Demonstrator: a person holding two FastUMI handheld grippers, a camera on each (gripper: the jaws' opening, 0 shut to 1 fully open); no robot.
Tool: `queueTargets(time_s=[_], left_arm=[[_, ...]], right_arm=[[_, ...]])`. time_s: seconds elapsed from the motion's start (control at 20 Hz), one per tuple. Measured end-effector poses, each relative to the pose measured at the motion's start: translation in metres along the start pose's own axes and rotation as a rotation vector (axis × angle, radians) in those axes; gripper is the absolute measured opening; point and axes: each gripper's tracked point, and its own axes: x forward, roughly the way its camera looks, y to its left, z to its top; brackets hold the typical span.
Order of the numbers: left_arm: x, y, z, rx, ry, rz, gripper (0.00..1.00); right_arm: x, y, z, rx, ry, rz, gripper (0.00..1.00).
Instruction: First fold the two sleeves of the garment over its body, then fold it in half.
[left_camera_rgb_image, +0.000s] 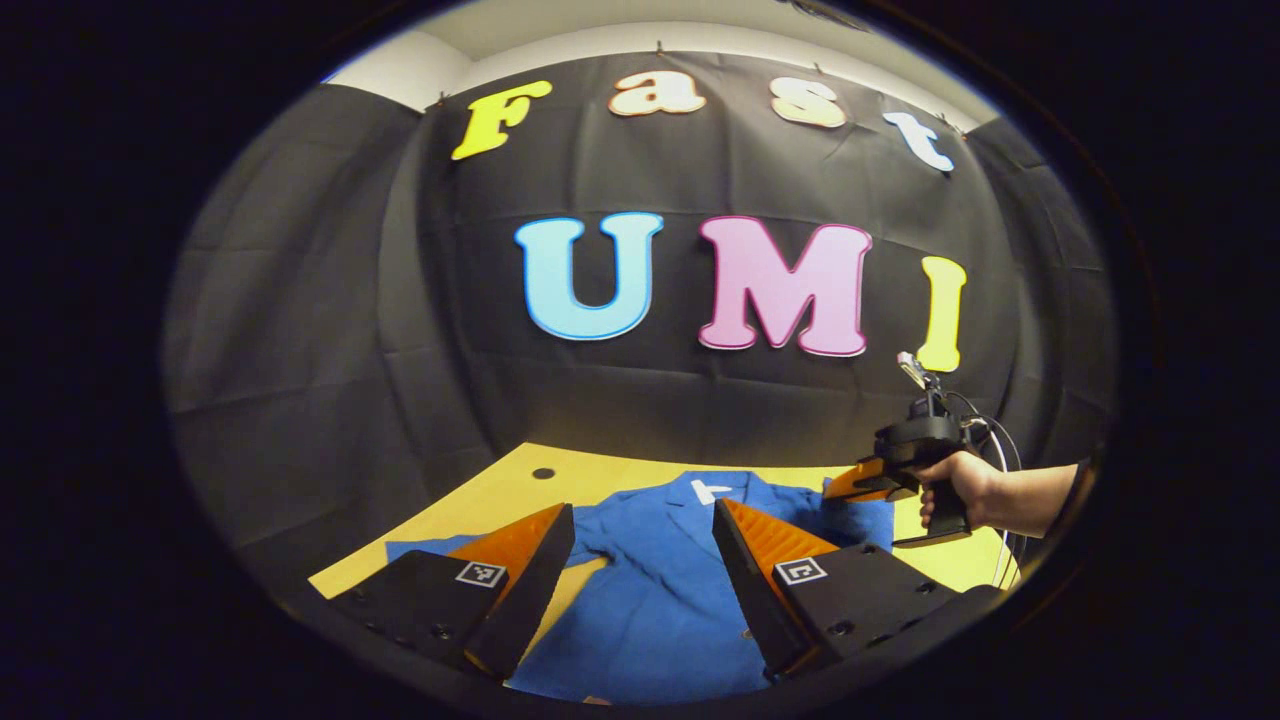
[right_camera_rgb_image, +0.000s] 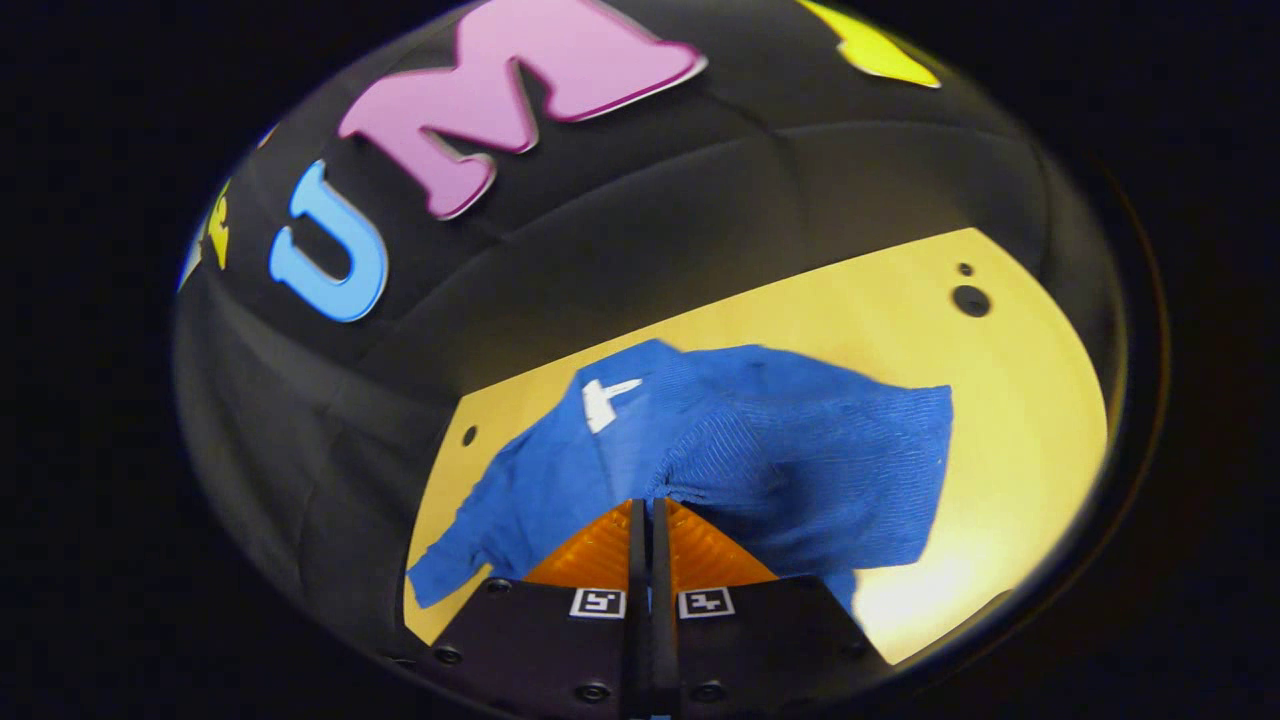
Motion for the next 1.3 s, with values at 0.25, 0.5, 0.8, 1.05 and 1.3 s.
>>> queueTargets(time_s=[0.25,0.5,0.8,1.05,1.3], left_arm=[[-0.011,0.051,-0.019,-0.048,0.026,0.120,0.80],[0.000,0.089,-0.040,-0.117,0.034,0.178,0.80],[0.026,0.133,-0.081,-0.266,0.071,0.217,0.81],[0.058,0.199,-0.139,-0.309,0.155,0.325,0.83],[0.097,0.294,-0.189,-0.302,0.245,0.500,0.83]], right_arm=[[0.070,0.103,-0.043,-0.097,0.105,0.132,0.04],[0.135,0.139,-0.104,-0.124,0.161,0.116,0.04],[0.146,0.117,-0.102,-0.124,0.082,0.076,0.96],[0.088,0.107,-0.059,-0.210,-0.170,0.108,0.99],[-0.006,0.083,-0.036,-0.362,-0.418,0.100,0.98]])
